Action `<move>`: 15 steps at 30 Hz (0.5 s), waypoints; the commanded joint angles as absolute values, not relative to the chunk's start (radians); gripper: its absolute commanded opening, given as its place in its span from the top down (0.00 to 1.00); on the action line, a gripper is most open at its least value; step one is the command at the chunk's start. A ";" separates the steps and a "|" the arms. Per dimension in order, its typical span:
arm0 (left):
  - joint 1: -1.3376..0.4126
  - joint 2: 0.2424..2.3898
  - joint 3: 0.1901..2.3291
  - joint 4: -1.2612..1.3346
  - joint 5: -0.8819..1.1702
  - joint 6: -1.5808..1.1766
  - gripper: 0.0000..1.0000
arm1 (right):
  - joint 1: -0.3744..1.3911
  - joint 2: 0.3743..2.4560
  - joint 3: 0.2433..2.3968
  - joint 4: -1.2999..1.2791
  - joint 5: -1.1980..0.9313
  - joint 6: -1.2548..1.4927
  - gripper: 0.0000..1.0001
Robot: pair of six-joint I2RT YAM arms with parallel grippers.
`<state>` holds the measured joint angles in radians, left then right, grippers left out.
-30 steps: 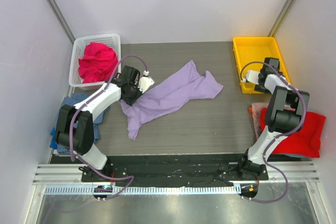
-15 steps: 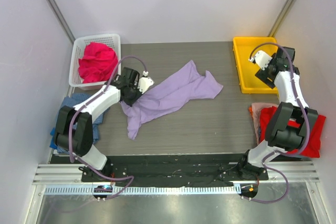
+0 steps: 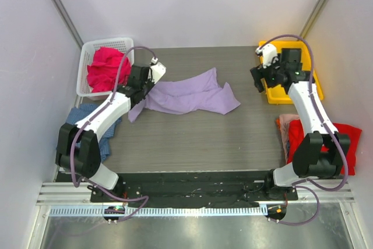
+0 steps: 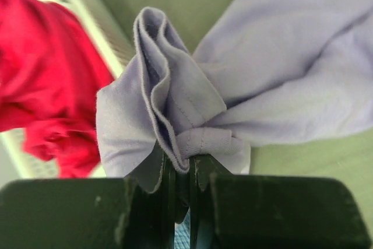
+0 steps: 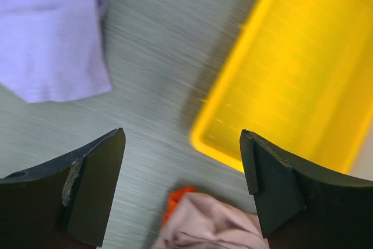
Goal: Fold and stack the t-shirts
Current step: Flatten out the tshirt
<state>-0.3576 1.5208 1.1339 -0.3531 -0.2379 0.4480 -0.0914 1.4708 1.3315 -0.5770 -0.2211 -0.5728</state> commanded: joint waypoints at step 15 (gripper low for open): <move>-0.354 1.799 1.304 0.049 -0.595 0.459 0.20 | 0.185 1.577 1.227 -0.502 -0.206 -0.359 0.12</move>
